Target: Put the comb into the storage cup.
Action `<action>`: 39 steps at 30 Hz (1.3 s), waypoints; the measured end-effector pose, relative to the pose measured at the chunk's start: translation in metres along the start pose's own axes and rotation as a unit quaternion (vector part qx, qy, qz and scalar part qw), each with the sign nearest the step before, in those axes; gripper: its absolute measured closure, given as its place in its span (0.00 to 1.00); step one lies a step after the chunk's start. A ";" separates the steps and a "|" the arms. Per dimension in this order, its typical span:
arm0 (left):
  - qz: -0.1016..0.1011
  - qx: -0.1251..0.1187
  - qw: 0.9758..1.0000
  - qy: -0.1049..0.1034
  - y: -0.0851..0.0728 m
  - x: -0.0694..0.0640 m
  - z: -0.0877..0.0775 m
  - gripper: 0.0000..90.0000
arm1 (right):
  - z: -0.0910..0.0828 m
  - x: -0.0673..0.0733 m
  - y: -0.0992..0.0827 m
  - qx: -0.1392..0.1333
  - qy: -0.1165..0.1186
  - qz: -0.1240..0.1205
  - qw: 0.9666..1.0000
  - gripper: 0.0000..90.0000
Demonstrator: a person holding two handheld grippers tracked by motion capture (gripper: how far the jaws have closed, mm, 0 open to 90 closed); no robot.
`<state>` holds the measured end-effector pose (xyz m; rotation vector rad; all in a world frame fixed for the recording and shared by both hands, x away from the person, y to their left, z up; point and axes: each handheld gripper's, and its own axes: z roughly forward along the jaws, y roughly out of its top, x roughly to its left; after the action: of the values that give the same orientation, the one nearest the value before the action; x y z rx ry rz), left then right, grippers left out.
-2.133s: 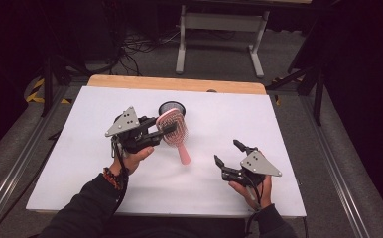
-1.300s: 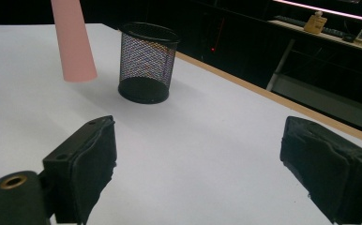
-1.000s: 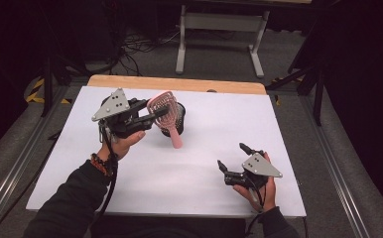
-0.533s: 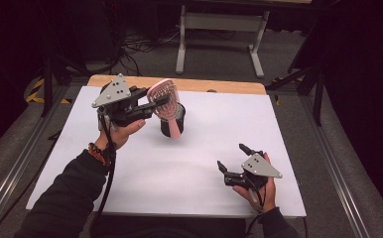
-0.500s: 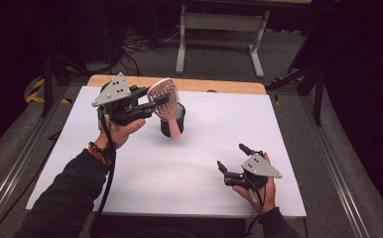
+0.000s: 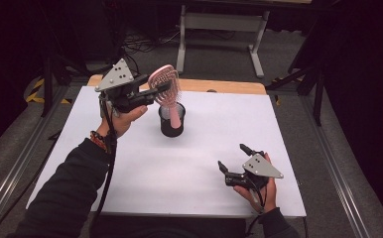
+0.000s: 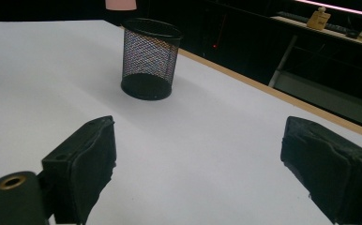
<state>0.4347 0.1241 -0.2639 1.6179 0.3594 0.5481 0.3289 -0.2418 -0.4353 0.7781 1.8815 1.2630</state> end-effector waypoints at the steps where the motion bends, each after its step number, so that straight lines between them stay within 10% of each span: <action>1: -0.002 -0.001 1.000 0.003 0.000 0.002 0.002 0.71 | 0.000 0.000 0.000 0.000 0.000 0.001 1.000 0.13; 39: -0.021 0.041 0.997 0.060 -0.024 0.044 0.045 0.71 | 0.001 0.005 0.000 -0.004 0.017 -0.004 1.000 0.13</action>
<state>0.4982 0.1130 -0.2840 1.6556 0.5093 0.6070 0.3266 -0.2371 -0.4362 0.7493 1.9047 1.2855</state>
